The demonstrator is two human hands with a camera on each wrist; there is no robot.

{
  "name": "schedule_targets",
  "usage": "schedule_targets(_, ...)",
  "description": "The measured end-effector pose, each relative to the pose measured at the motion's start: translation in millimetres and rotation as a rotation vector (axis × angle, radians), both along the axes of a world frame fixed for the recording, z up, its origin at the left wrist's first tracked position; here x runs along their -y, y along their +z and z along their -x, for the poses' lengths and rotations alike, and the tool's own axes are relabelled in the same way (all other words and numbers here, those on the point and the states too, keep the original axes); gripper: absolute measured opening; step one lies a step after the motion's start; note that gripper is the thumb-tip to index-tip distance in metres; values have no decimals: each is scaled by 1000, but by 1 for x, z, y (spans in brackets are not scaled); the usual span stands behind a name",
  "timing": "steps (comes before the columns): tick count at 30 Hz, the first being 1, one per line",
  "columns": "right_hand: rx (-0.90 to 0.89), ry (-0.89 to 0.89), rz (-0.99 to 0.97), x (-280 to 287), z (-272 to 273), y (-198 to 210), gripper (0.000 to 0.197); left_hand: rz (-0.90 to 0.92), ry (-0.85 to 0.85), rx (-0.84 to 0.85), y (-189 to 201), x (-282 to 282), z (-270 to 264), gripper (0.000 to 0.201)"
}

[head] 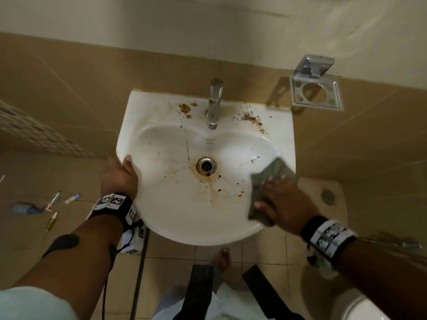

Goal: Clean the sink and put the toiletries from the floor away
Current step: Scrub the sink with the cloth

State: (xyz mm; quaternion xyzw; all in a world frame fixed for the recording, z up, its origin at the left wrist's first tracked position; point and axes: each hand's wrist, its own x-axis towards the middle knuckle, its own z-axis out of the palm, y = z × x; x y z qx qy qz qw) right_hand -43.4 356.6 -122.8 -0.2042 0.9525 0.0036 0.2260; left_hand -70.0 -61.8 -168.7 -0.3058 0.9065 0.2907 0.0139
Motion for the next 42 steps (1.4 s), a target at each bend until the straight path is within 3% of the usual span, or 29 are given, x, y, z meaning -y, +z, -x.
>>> schedule_targets(4, 237, -35, 176, 94, -62, 2, 70, -23, 13, -8, 6, -2, -2, 46)
schedule_targets(7, 366, 47, 240, 147, -73, -4, 66, -14, 21, -7, 6, -3, 0, 47)
schedule_targets(9, 392, 117, 268, 138, -70, -7, 62, 0, 13, -4, 4, -2, 0, 47)
schedule_targets(13, 384, 237, 256, 45, -35, 1, 49, -12, 15, -13, 5, -1, 1, 46)
schedule_targets(15, 363, 60, 361, 2, 0, 17, 30, -31, 22, -10, 6, -1, 1, 48)
schedule_targets(17, 289, -349, 628, -18, 35, 38, 24, -39, 29, 4, 6, 0, 1, 50)
schedule_targets(19, 111, -708, 888, -15, 62, 54, 23, -47, 36, 22, 6, 0, 1, 50)
schedule_targets(21, -135, -873, 1016, 9, 89, 61, 24, -52, 38, 16, 8, -1, 0, 47)
schedule_targets(24, -254, -876, 951, 50, 137, 44, 27, -54, 26, -1, 10, -3, 0, 46)
schedule_targets(27, -201, -714, 413, 92, 172, 5, 50, -50, 38, 4, 13, -5, 0, 46)
schedule_targets(29, -253, -586, 222, 117, 176, -10, 55, -37, 36, 17, 12, -6, 0, 45)
schedule_targets(32, -183, -329, 291, 104, 169, -25, 67, -30, 36, 29, 14, -7, 0, 44)
schedule_targets(36, -262, -673, 428, 63, 173, -26, 47, -32, 45, 32, 19, -10, 0, 43)
schedule_targets(38, -276, -580, 434, 73, 170, -30, 52, -31, 52, 46, 21, -11, 0, 43)
schedule_targets(40, -243, -362, 453, 75, 170, -32, 58, -32, 54, 50, 22, -12, 1, 43)
schedule_targets(42, -257, -421, 484, 74, 174, -31, 57, -27, 57, 61, 22, -11, 0, 43)
